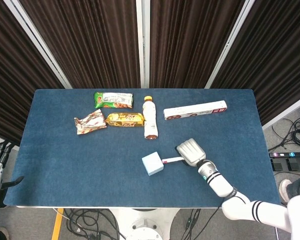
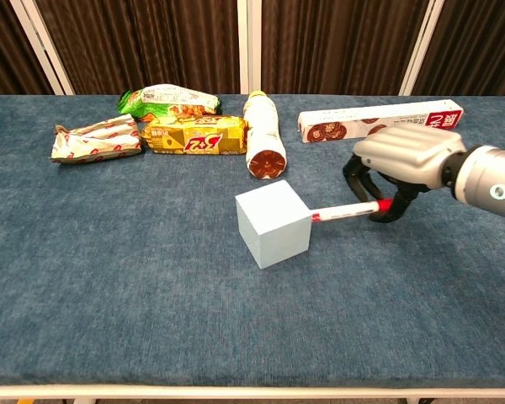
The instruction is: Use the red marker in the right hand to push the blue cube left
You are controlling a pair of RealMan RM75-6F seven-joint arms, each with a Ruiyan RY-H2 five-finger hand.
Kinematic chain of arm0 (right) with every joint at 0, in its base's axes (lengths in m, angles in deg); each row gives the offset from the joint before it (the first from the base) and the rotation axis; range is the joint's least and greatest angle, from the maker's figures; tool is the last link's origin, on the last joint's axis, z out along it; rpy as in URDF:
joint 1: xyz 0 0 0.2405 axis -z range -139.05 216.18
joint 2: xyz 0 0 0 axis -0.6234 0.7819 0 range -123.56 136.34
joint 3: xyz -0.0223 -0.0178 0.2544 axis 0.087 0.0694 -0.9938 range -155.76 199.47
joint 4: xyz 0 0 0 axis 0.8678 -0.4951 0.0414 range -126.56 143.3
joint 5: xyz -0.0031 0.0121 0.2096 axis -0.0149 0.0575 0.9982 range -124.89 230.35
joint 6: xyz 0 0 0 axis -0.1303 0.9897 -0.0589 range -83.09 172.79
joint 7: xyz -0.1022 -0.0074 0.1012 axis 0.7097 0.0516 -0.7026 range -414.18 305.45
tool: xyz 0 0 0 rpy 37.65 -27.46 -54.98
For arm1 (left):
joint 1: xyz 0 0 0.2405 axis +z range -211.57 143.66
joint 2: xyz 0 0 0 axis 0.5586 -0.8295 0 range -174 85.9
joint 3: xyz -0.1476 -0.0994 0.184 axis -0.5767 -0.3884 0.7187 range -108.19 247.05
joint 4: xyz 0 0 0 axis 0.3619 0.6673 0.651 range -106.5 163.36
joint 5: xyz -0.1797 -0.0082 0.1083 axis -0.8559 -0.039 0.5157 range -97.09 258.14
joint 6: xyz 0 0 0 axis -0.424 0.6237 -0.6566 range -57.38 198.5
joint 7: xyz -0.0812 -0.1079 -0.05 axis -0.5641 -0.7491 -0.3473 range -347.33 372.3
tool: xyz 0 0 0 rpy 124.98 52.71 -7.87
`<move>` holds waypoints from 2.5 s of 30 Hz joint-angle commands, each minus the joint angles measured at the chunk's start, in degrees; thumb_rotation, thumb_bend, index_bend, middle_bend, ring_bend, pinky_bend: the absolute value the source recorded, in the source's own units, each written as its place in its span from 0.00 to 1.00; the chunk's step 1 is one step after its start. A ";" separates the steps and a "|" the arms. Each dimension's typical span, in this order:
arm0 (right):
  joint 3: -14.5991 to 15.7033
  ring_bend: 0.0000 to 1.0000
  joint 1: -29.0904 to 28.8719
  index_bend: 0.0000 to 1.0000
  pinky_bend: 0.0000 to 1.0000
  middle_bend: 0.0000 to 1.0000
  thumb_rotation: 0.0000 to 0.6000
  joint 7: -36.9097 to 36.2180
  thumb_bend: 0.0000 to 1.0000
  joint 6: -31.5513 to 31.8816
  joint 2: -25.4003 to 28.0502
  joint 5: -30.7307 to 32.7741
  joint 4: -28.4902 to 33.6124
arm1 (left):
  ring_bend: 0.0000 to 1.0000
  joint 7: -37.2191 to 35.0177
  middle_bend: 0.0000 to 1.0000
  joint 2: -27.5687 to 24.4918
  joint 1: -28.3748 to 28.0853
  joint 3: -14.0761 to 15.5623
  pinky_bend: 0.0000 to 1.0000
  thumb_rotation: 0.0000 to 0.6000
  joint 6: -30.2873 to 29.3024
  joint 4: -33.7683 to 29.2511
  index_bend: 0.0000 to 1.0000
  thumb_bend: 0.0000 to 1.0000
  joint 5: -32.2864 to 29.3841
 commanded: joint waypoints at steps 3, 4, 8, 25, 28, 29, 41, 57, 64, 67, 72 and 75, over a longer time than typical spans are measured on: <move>-0.80 0.77 -1.72 0.66 0.88 0.67 1.00 1.29 0.24 -1.17 -2.28 1.00 -0.34 | 0.03 -0.43 0.07 -0.01 0.09 -0.08 0.08 1.00 0.11 0.38 0.08 0.05 -0.27; -1.04 0.77 -2.05 0.63 0.88 0.67 1.00 1.54 0.24 -1.32 -2.67 1.27 -0.35 | 0.03 -0.54 0.07 -0.01 0.12 -0.11 0.08 1.00 0.13 0.47 0.08 0.05 -0.34; -1.89 0.77 -3.06 0.65 0.88 0.67 1.00 2.33 0.24 -1.42 -3.80 2.49 -0.24 | 0.03 -0.93 0.07 -0.03 0.21 -0.22 0.08 1.00 0.18 0.92 0.08 0.05 -0.60; 0.26 0.77 -2.33 0.61 0.88 0.67 1.00 1.15 0.24 -0.42 0.34 1.52 -0.42 | 0.03 -0.66 0.07 0.50 0.06 -0.22 0.08 1.00 0.35 1.11 0.08 0.05 -0.34; 0.42 0.77 -2.27 0.65 0.88 0.67 1.00 0.19 0.24 -0.07 0.87 0.55 -0.07 | 0.03 -0.45 0.07 0.51 0.03 -0.22 0.08 1.00 0.46 1.01 0.08 0.05 -0.38; 0.51 0.77 -2.28 0.66 0.88 0.67 1.00 -0.10 0.24 0.02 1.08 0.15 0.09 | 0.03 -0.39 0.07 0.53 0.01 -0.22 0.08 1.00 0.51 1.00 0.08 0.05 -0.40; 1.60 0.77 -2.39 0.70 0.88 0.67 1.00 -4.68 0.24 0.07 2.70 -4.18 0.20 | 0.03 0.11 0.07 0.87 -0.21 -0.36 0.08 1.00 1.16 1.22 0.08 0.05 -0.83; 2.17 0.77 -4.37 0.62 0.88 0.68 1.00 -11.88 0.23 -1.10 0.50 -10.30 -3.13 | 0.03 0.64 0.07 1.04 -0.31 -0.61 0.08 1.00 1.87 1.69 0.08 0.05 -1.72; 1.06 0.77 -6.30 0.61 0.88 0.68 1.00 -12.44 0.23 -2.89 -2.18 -10.28 -4.43 | 0.03 -0.02 0.07 0.90 -0.26 -0.80 0.08 1.00 2.07 2.36 0.08 0.05 -2.12; 0.02 0.77 -7.53 0.68 0.88 0.68 1.00 -12.29 0.24 -3.98 -3.88 -9.61 -5.02 | 0.03 -0.37 0.07 0.92 -0.18 -0.82 0.08 1.00 2.10 2.71 0.08 0.05 -2.24; -1.81 0.77 -9.72 0.70 0.88 0.68 1.00 -11.10 0.24 -5.77 -6.83 -7.95 -6.10 | 0.03 -0.87 0.07 0.78 0.05 -0.92 0.08 1.00 1.98 3.17 0.08 0.05 -2.53; -2.58 0.77 -10.87 0.70 0.88 0.68 1.00 -10.08 0.23 -6.66 -8.55 -6.90 -6.81 | 0.03 -1.24 0.07 0.63 0.26 -1.03 0.08 1.00 1.85 3.43 0.08 0.05 -2.80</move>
